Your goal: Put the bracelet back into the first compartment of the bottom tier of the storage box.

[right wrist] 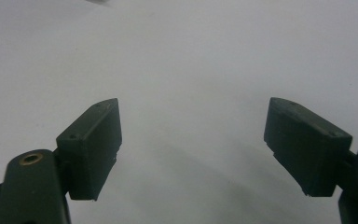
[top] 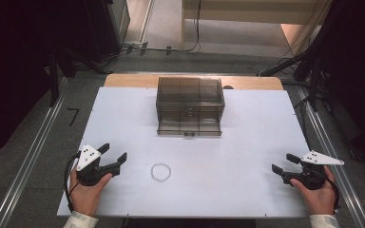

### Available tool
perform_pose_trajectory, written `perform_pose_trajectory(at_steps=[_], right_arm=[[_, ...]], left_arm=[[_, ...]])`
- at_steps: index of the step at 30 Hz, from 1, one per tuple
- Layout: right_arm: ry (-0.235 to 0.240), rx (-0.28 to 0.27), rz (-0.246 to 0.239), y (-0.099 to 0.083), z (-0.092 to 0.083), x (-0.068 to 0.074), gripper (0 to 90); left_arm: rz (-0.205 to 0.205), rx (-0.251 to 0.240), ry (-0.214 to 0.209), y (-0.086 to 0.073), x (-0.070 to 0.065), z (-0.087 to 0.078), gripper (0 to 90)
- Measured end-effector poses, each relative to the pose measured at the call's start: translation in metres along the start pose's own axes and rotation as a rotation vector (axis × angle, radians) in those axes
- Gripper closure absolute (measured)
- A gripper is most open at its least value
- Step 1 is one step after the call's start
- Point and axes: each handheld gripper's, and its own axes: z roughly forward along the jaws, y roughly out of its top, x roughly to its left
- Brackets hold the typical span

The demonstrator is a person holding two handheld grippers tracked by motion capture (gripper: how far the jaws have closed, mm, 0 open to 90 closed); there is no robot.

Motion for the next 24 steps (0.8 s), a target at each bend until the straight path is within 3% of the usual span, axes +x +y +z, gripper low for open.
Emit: perform_pose_trajectory(at_steps=[24], right_arm=[[-0.002,-0.002,0.004,0.000,0.000,-0.001,17.6]], left_arm=[[0.049,0.031,-0.054,0.002,-0.015,0.010,27.4]])
